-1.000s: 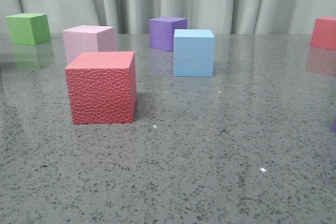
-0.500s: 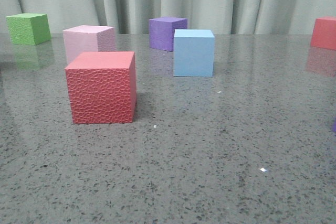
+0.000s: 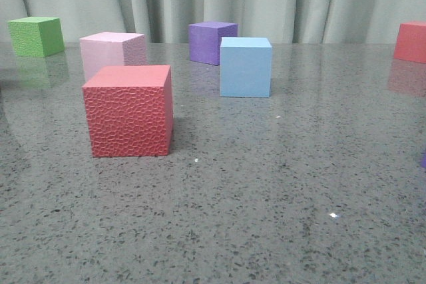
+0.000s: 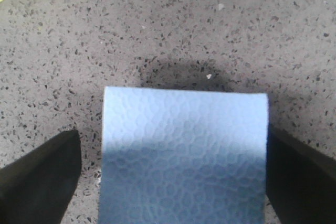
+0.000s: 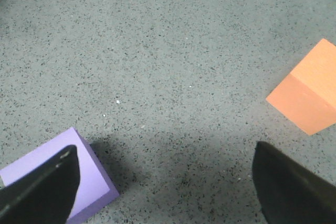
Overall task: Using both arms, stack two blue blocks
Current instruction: 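Close the left gripper around the second light blue cube, then lift the held blue cube and carry it toward the placed cube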
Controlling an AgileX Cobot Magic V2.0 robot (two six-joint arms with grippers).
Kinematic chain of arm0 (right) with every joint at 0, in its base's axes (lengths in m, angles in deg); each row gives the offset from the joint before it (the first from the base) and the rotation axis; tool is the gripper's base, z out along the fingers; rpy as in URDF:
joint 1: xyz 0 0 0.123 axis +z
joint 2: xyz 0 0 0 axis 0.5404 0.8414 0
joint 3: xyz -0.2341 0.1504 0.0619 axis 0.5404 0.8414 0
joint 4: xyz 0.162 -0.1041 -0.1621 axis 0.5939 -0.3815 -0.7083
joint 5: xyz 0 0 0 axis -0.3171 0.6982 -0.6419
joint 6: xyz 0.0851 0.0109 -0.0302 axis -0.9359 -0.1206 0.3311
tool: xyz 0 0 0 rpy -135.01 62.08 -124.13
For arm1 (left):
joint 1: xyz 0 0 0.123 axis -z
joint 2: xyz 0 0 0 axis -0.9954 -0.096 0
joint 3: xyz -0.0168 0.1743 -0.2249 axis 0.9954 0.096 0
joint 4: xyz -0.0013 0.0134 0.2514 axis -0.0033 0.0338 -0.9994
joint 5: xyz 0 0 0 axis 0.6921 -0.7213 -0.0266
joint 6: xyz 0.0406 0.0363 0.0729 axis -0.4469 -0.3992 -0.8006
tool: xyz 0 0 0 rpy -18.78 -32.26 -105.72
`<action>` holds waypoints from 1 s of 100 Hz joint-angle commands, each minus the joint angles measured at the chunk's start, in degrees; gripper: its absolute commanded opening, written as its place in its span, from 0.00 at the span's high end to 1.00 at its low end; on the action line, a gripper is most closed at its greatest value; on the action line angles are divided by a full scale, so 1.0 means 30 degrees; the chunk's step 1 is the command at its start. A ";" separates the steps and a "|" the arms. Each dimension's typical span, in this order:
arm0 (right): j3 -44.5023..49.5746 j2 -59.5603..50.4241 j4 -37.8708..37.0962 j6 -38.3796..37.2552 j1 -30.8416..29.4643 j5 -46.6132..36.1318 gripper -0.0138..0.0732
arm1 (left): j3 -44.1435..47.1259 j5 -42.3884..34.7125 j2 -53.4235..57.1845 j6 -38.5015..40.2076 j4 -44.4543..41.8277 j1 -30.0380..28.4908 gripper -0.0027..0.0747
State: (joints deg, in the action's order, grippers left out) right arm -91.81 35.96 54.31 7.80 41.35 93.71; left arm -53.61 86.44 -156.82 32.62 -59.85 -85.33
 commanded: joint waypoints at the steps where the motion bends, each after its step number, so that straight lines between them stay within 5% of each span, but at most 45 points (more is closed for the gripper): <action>1: -0.0483 -0.0086 -0.0500 0.0140 -0.0117 -0.1189 0.09 | -0.0618 -0.0495 0.0740 -0.0030 -0.0058 -0.0013 0.14; 23: -0.0483 -0.0086 -0.0500 0.0140 -0.0117 -0.1189 0.09 | -0.0618 -0.0434 0.0740 -0.0030 -0.0058 -0.0013 0.18; 60: -0.0483 -0.0086 -0.0500 0.0140 -0.0117 -0.1189 0.09 | -0.0618 -0.0434 0.0740 -0.0030 -0.0058 -0.0013 0.68; 100: -0.0483 -0.0086 -0.0500 0.0140 -0.0117 -0.1189 0.09 | -0.2072 0.1000 0.0889 -0.1653 0.1933 -0.0013 0.70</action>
State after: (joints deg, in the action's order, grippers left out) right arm -91.81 35.96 54.31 7.80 41.35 93.71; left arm -56.38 89.80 -156.82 29.31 -57.01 -85.33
